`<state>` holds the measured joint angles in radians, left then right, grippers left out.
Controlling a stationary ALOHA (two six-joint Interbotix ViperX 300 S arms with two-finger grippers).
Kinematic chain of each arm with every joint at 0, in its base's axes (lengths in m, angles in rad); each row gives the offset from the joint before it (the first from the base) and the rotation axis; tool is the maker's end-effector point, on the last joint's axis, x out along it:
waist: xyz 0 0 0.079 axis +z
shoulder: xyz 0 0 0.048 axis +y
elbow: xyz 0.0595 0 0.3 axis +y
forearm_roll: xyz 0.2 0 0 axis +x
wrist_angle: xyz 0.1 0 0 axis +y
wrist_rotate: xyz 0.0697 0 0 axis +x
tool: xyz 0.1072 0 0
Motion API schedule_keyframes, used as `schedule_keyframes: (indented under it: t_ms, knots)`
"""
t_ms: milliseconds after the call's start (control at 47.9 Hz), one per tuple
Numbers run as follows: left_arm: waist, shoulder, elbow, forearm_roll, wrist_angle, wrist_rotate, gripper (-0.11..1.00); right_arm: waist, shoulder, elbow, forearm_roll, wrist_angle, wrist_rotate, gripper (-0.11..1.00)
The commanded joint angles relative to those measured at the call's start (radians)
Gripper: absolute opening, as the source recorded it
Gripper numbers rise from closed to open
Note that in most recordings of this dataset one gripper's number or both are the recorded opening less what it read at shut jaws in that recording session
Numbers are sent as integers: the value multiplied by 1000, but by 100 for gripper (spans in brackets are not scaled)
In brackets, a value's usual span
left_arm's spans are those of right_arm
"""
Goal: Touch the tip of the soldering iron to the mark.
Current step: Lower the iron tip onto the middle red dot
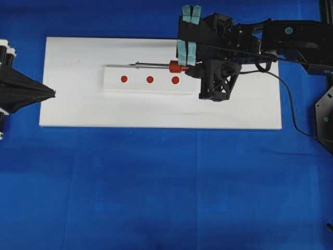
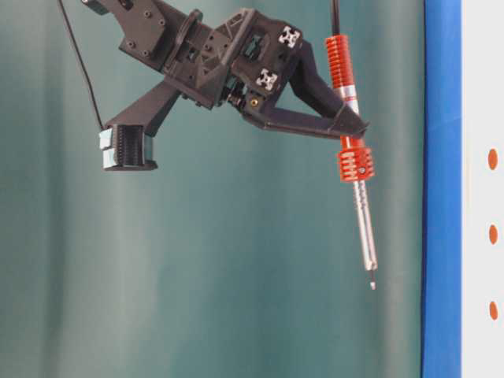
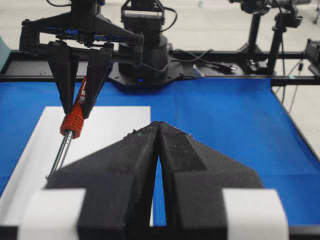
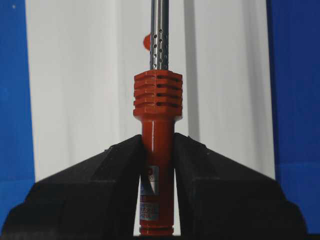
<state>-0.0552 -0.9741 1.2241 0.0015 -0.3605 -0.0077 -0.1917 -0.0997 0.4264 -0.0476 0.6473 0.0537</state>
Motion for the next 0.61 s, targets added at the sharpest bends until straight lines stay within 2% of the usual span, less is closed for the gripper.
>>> schedule_keyframes:
  t_ms: [0, 334, 584]
  knots:
    - [-3, 6, -11, 2, -9, 0, 0, -2, -2, -40, -6, -5, 3, 6]
    - [-3, 6, -11, 2, -8, 0, 0, -2, 89, -52, -11, -9, 3, 6]
    - [-3, 9, -11, 0, -9, 2, 0, 0, 155, -46, -9, -63, 5, 6]
